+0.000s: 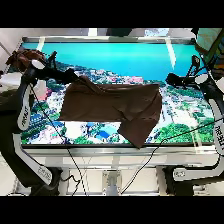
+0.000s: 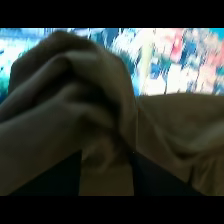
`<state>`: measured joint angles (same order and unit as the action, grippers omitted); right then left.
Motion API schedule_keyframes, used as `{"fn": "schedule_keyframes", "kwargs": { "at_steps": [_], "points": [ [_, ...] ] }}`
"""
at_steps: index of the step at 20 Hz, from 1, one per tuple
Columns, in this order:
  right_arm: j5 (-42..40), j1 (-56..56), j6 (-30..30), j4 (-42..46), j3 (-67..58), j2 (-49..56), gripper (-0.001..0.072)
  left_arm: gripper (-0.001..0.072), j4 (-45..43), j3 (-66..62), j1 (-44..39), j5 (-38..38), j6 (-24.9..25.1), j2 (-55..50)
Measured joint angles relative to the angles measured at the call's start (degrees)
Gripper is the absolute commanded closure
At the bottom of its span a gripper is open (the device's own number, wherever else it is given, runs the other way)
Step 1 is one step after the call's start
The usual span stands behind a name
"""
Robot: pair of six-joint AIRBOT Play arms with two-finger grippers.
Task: Fold the shirts.
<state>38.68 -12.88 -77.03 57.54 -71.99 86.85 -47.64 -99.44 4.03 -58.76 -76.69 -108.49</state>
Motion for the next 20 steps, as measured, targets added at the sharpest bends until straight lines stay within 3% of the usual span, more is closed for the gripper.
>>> {"fn": "schedule_keyframes", "kwargs": {
  "at_steps": [4,7,10,13,15,18,20],
  "points": [
    [-0.76,-0.02,1.92,-1.68,-4.0,-0.55,0.037,0.0354,7.61,-8.33,0.83,3.34,1.57,-1.4],
    [1.7,-0.11,5.51,-0.26,-9.7,-3.78,0.0372,0.0374,12.37,-19.37,1.73,1.16,7.98,0.87],
    [6.51,-0.11,7.61,4.96,-15.5,-10.34,0.0409,0.0374,12.74,-21.94,2.1,-0.57,17.29,10.69],
    [14.93,-0.11,8.24,11.63,-19.15,-18.84,0.041,0.0381,8.24,-19.96,2.25,-3.1,22.49,23.65],
    [22.21,-0.11,7.58,16.09,-20.33,-24.65,0.041,0.0544,2.12,-19.1,2.27,-7.76,22.6,31.52],
    [35.65,-0.11,5.07,23.39,-20.92,-31.47,0.0409,0.0652,-10.93,-18.25,2.29,-17.86,17.64,40.24],
    [43.98,-0.11,3.63,28.59,-19.76,-34.84,0.0407,0.0653,-18.58,-16.79,2.32,-22.32,14.62,44.3]
  ]
}}
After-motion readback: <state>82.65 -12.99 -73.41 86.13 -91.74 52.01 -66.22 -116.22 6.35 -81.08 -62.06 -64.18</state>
